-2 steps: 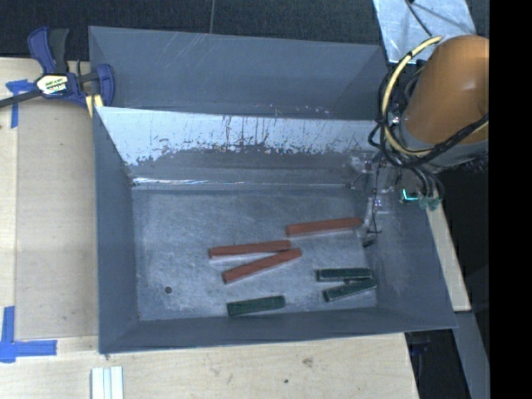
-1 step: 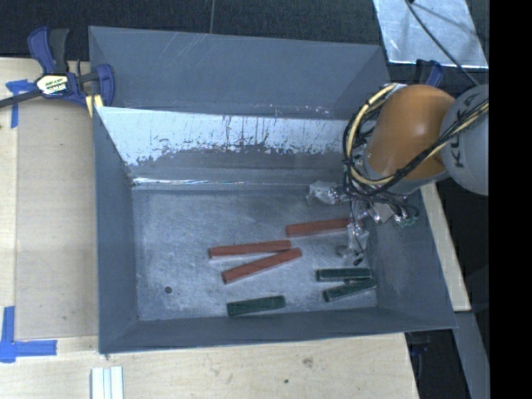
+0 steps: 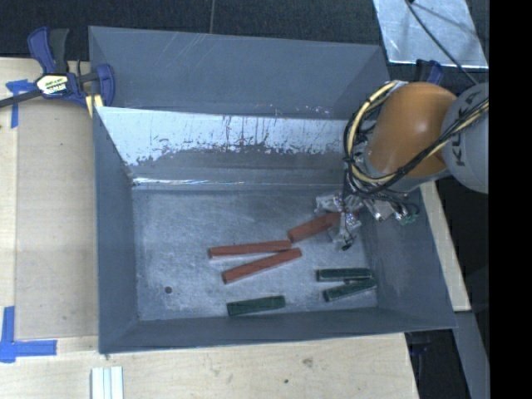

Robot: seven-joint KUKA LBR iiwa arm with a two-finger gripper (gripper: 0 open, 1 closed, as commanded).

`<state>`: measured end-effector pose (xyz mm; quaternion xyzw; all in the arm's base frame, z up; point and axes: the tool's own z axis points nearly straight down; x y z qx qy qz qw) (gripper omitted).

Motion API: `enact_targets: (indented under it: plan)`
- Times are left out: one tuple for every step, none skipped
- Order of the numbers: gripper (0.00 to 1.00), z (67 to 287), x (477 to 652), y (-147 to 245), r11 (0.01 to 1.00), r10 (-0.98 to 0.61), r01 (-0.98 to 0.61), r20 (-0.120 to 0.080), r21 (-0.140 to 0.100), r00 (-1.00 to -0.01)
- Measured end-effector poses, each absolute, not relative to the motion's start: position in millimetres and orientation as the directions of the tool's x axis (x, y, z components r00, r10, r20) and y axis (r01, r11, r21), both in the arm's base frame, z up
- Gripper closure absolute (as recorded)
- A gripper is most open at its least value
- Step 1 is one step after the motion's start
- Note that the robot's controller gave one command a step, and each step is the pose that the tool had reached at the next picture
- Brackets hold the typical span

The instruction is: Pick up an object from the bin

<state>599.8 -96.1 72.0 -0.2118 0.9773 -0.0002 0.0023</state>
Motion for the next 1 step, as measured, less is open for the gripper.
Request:
enact_targets:
  plan:
    - [1.0, 222.0, 630.1, -88.0, 0.567, -0.824, -0.824, -0.006, -0.008, -0.567]
